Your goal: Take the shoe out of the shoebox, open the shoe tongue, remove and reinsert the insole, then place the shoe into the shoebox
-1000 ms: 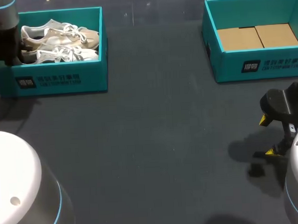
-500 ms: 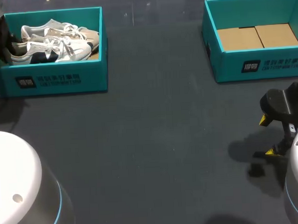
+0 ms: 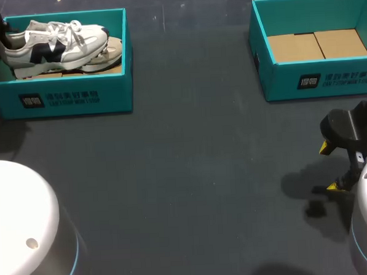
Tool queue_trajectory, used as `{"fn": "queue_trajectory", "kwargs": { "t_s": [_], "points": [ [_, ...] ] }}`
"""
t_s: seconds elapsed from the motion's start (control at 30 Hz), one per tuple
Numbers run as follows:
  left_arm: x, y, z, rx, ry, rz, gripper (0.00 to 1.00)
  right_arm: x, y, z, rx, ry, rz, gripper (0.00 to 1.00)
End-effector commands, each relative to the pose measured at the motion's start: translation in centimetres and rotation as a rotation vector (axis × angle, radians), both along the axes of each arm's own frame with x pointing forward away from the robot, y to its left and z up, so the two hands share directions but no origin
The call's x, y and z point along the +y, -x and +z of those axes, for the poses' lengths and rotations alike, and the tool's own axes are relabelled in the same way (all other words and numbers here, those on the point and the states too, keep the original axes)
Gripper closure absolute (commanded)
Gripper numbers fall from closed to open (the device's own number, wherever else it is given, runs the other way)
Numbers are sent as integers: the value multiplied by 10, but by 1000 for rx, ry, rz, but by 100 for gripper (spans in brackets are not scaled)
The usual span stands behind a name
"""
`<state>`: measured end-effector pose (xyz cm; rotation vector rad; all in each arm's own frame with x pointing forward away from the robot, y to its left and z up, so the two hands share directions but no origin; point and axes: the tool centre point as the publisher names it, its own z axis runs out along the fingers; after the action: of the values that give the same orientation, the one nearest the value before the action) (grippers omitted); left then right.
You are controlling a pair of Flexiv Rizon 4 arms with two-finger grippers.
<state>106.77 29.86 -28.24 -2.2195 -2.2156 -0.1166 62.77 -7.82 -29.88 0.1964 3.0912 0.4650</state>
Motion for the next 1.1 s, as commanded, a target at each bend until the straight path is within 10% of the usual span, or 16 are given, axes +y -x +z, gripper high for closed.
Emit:
{"fn": "queue_trajectory", "kwargs": {
  "t_s": [0.03, 0.67, 1.1],
  "points": [
    [1, 3, 22, 1, -7, -1, 100, -1, 3, 0, -4, 1, 0, 0],
    [-19, 21, 120, -31, -45, 3, 100, -1, 3, 0, -4, 1, 0, 0],
    [-72, 74, 147, -52, -86, 5, 100, -1, 3, 0, -4, 1, 0, 0]
  ]
}}
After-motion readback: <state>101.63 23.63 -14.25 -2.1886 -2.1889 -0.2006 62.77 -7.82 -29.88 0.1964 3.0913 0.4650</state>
